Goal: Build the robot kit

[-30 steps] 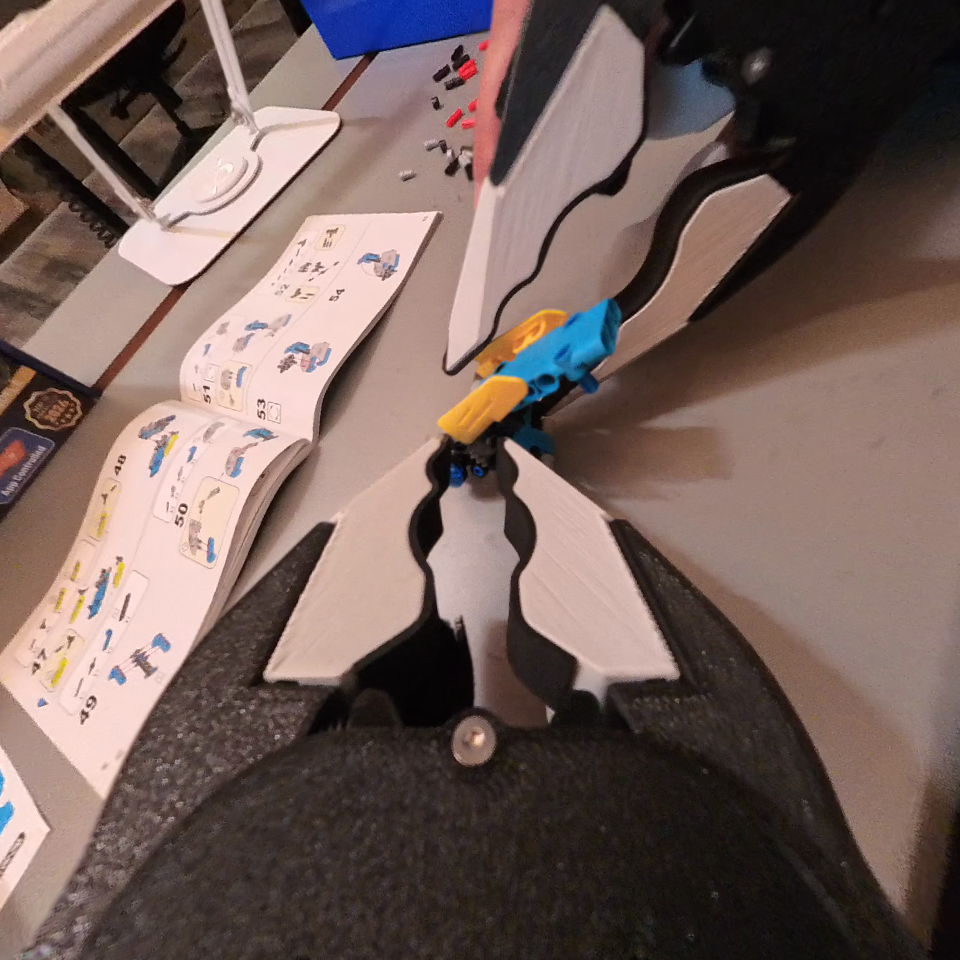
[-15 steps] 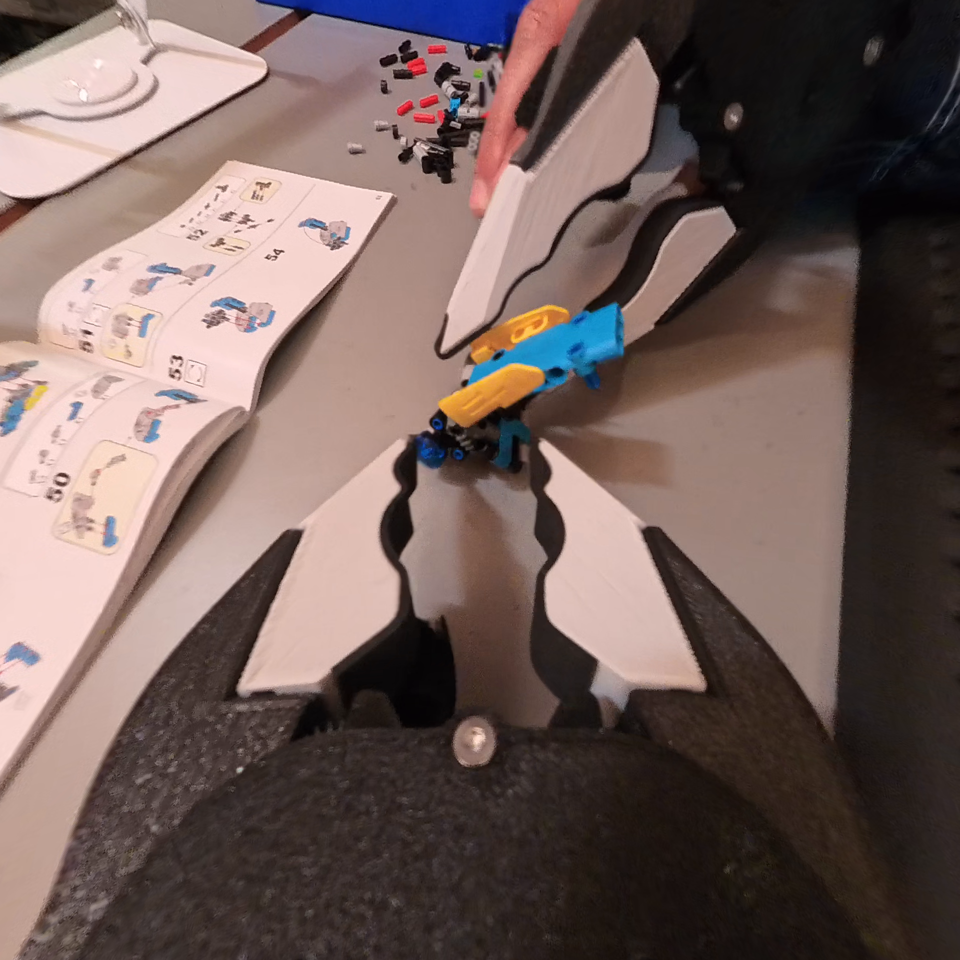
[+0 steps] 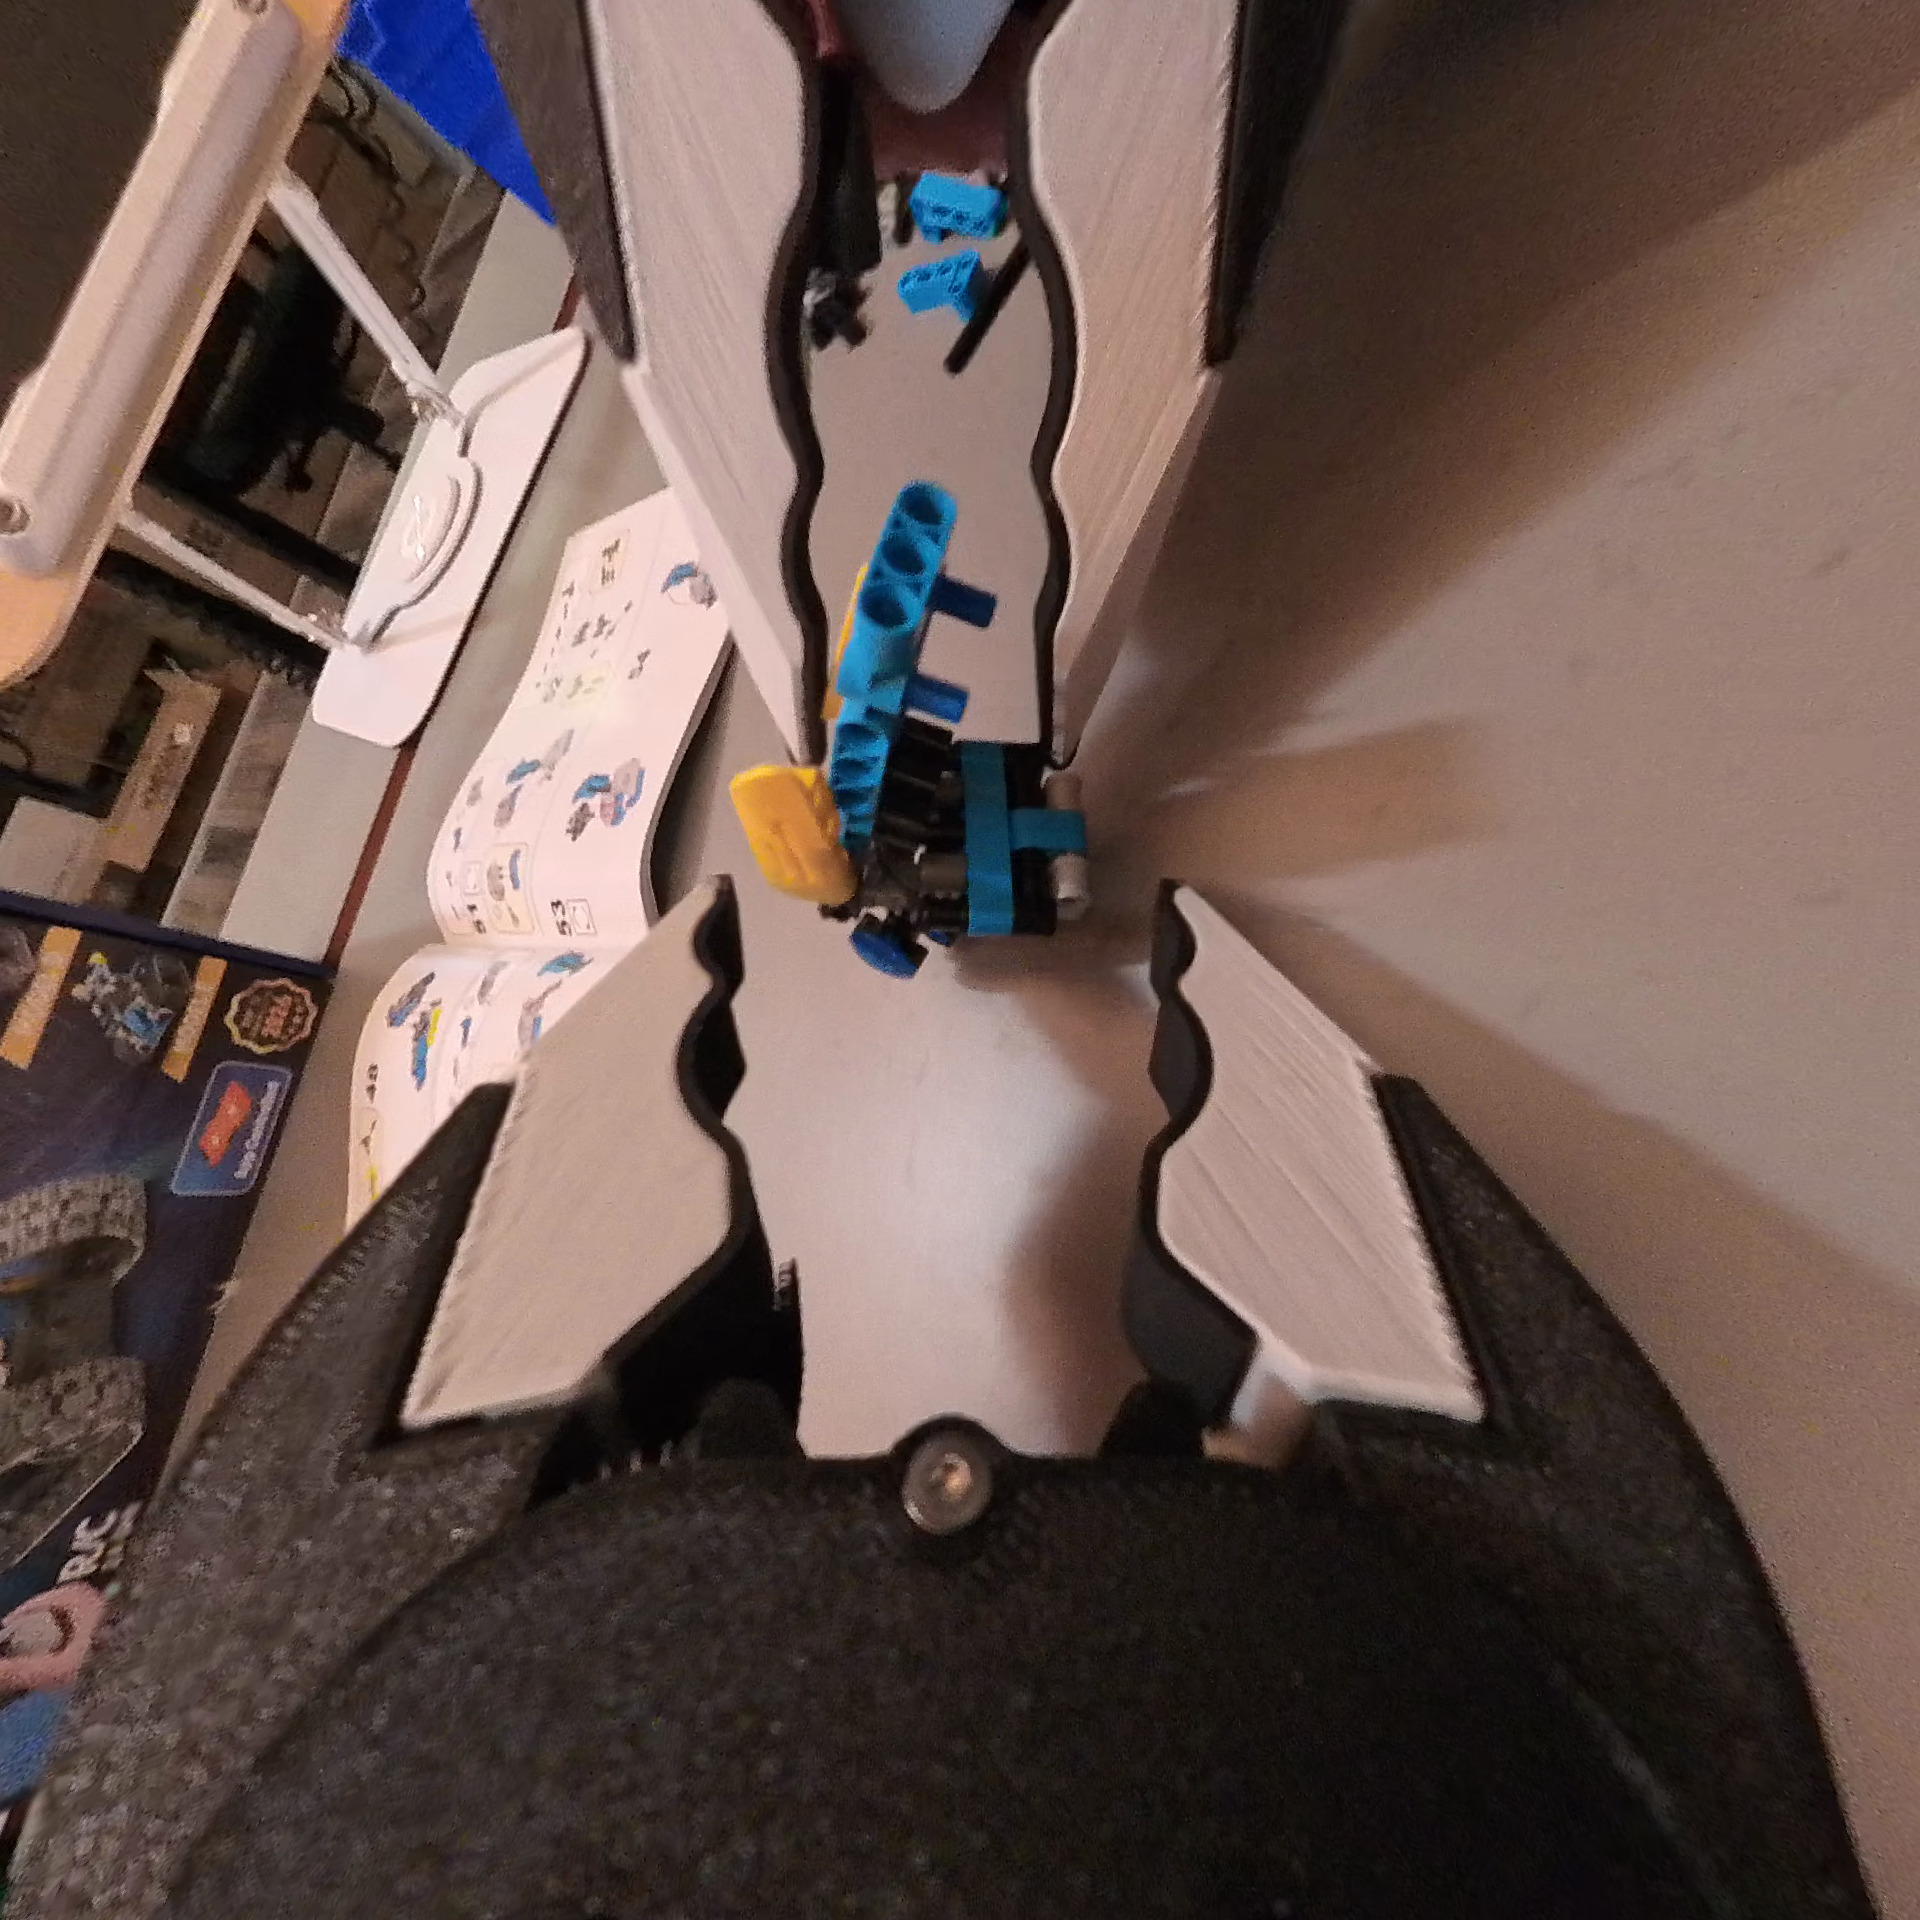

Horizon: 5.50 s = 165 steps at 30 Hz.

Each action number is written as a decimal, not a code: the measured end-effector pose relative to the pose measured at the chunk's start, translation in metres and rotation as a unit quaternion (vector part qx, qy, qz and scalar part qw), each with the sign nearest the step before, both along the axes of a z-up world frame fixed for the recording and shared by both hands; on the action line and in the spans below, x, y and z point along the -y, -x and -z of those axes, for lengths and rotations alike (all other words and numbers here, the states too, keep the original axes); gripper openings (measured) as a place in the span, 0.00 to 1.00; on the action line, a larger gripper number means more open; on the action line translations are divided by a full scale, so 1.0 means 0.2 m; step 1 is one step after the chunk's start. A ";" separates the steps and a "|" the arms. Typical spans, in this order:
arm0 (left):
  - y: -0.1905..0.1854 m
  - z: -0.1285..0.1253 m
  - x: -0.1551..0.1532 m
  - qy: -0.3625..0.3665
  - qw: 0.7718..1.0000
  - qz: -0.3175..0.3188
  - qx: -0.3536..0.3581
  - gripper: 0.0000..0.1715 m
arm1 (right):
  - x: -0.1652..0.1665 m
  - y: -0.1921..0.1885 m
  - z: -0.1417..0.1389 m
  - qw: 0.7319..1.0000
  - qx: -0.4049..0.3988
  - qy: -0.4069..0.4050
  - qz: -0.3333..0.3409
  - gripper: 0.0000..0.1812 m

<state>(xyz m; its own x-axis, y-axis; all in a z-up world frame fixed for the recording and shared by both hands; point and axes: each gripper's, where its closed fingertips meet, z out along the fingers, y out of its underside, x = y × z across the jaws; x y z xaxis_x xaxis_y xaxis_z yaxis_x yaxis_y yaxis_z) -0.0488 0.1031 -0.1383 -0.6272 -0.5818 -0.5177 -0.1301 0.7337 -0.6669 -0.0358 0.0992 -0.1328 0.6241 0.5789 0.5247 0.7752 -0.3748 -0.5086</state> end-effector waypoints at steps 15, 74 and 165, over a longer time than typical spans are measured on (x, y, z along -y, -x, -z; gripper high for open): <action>0.00 0.01 0.03 0.047 0.999 0.015 -0.023 0.38 | 0.05 0.07 -0.04 0.992 -0.118 0.036 -0.017 0.23; -0.15 0.03 0.13 0.169 0.973 -0.091 -0.130 0.18 | 0.24 -0.30 0.04 0.919 -0.338 0.019 0.201 0.14; 0.21 -0.15 -0.01 0.405 0.872 -0.183 -0.206 0.24 | 0.24 0.22 0.04 0.926 -0.274 0.028 0.257 0.07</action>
